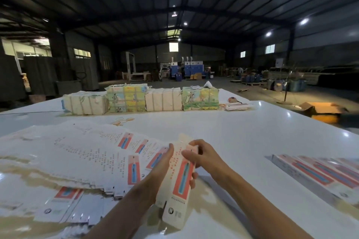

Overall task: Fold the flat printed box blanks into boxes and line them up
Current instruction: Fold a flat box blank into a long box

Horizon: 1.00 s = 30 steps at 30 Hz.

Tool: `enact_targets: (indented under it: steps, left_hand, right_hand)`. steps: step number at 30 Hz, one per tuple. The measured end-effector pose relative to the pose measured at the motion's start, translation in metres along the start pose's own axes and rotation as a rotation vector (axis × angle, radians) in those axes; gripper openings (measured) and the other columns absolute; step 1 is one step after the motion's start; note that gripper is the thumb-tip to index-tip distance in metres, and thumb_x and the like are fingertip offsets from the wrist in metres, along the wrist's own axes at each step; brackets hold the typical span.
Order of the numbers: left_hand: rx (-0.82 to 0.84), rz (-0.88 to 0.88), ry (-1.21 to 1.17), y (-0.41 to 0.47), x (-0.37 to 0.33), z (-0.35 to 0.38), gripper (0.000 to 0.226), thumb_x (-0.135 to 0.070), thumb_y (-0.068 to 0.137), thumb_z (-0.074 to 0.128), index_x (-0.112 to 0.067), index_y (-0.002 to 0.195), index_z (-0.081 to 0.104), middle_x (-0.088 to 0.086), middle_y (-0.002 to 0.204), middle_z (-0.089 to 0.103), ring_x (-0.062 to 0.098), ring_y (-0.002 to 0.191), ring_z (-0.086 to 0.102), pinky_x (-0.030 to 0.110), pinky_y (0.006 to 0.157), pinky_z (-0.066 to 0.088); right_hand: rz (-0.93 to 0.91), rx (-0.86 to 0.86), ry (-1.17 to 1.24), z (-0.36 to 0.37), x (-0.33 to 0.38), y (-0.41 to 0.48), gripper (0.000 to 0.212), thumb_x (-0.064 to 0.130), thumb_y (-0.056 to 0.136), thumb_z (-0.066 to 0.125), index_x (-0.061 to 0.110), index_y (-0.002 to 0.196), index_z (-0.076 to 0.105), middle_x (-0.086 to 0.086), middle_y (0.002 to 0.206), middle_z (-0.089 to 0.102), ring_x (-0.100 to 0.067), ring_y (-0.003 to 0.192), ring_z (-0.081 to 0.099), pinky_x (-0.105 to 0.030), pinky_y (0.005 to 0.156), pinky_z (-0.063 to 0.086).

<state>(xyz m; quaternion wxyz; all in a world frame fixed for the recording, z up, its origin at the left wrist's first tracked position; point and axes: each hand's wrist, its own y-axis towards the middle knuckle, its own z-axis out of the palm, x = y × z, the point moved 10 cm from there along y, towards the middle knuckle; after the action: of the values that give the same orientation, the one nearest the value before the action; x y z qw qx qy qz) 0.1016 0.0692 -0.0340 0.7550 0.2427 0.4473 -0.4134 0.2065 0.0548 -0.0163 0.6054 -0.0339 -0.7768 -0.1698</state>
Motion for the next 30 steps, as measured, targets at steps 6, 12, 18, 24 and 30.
enact_targets:
  steps: [6,12,18,24,30]
  left_hand:
    - [-0.285,0.014,0.411,0.007,0.001,-0.055,0.052,-0.075,0.081,0.055,-0.031,0.106,0.068,-0.011,0.093,0.077,0.005,0.076,0.077,0.024,0.067,0.060]
    - [-0.196,0.000,0.371,0.008,-0.001,-0.042,0.053,-0.076,0.081,0.055,-0.029,0.103,0.067,-0.022,0.079,0.077,-0.001,0.073,0.075,0.017,0.059,0.058]
    - [0.047,-0.080,0.264,0.003,0.004,-0.011,0.076,-0.073,0.083,0.070,-0.008,0.121,0.064,0.020,0.111,0.069,0.031,0.080,0.073,0.042,0.067,0.063]
    - [0.013,-0.128,0.302,0.003,0.002,-0.008,0.064,-0.080,0.085,0.058,-0.020,0.107,0.066,-0.007,0.091,0.080,0.011,0.078,0.078,0.029,0.069,0.065]
    - [0.252,-0.162,0.240,0.008,0.011,0.007,0.070,-0.069,0.086,0.068,-0.002,0.105,0.069,0.014,0.099,0.075,0.025,0.083,0.077,0.032,0.086,0.063]
  right_hand:
    - [0.026,0.081,-0.023,-0.008,0.000,0.003,0.043,0.046,0.098,0.073,0.003,0.105,0.069,-0.011,0.092,0.080,-0.031,0.088,0.079,-0.030,0.073,0.064]
    - [0.086,0.077,-0.010,-0.013,0.000,0.000,0.048,0.049,0.099,0.069,0.003,0.098,0.079,-0.011,0.092,0.080,-0.026,0.089,0.079,-0.030,0.085,0.060]
    - [0.059,0.072,0.162,-0.014,0.017,-0.010,0.044,0.046,0.101,0.065,0.007,0.088,0.080,-0.017,0.091,0.076,-0.031,0.090,0.076,-0.031,0.085,0.058]
    - [0.065,0.098,0.047,-0.010,0.017,-0.012,0.054,0.056,0.090,0.074,0.003,0.095,0.083,-0.015,0.093,0.080,-0.031,0.086,0.077,-0.029,0.081,0.060]
    - [0.043,0.006,0.214,-0.020,0.024,-0.007,0.050,0.050,0.079,0.079,0.000,0.083,0.081,-0.015,0.085,0.077,-0.024,0.083,0.076,-0.020,0.073,0.058]
